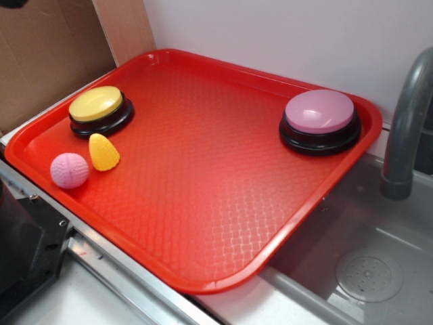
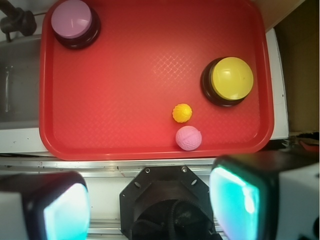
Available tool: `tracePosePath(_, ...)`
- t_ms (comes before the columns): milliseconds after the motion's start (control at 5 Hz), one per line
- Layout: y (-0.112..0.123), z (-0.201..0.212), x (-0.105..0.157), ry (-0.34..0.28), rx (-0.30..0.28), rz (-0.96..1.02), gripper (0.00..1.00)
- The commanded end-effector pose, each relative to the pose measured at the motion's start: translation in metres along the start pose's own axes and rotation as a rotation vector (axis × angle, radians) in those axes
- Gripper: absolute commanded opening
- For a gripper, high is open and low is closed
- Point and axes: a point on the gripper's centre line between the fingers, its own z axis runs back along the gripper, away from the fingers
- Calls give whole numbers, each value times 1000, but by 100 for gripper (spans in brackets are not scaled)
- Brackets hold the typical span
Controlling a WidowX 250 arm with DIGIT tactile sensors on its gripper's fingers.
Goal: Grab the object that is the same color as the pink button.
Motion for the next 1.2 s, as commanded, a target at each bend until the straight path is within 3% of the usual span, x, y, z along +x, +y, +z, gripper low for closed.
tracePosePath(0,0,0,0,0,0,0,100)
tracePosePath(200,17,-36,6,39,22,8,100)
tracePosePath(400,31,-72,8,70,9,18,100)
tracePosePath(800,67,-148,-2,92,48,122,100)
tracePosePath(1000,75,-171,-7,121,107,171,100)
